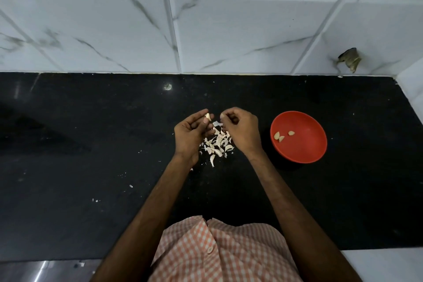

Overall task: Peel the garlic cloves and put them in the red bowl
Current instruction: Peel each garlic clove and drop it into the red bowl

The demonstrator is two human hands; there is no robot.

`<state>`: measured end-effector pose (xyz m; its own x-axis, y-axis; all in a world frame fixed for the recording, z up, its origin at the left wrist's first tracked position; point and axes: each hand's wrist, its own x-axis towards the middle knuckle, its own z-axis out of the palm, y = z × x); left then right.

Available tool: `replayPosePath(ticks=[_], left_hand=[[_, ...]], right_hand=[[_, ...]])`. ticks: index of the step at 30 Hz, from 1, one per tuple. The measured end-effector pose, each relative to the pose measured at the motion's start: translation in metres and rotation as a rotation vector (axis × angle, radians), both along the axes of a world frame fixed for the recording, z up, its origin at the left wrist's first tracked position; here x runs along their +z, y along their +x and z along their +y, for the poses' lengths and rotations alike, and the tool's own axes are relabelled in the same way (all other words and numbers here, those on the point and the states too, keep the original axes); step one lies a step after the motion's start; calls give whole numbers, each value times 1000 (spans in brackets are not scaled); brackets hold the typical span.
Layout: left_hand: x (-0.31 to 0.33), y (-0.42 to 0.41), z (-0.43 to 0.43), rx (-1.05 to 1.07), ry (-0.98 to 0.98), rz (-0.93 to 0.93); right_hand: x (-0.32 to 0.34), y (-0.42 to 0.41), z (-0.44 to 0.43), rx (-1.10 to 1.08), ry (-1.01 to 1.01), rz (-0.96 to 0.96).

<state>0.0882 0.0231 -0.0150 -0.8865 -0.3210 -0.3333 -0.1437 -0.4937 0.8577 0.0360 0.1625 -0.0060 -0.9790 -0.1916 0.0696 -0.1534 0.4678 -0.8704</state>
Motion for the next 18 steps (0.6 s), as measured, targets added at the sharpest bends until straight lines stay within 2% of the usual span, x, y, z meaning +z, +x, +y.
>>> replayPosePath(ticks=[5, 10, 12, 16, 18], left_hand=[[-8, 3, -3, -2, -6, -28], [-13, 5, -2, -14, -20, -58], [-14, 5, -2, -10, -4, -61], [-14, 6, -3, -9, -4, -45], [-14, 6, -2, -2, -28, -41]], right_hand=[[-22, 5, 3, 118, 256, -66], [-36, 5, -1, 69, 335, -8], [-34, 5, -2, 51, 317, 61], [-17, 3, -5, 17, 79, 66], [-7, 3, -8, 28, 22, 90]])
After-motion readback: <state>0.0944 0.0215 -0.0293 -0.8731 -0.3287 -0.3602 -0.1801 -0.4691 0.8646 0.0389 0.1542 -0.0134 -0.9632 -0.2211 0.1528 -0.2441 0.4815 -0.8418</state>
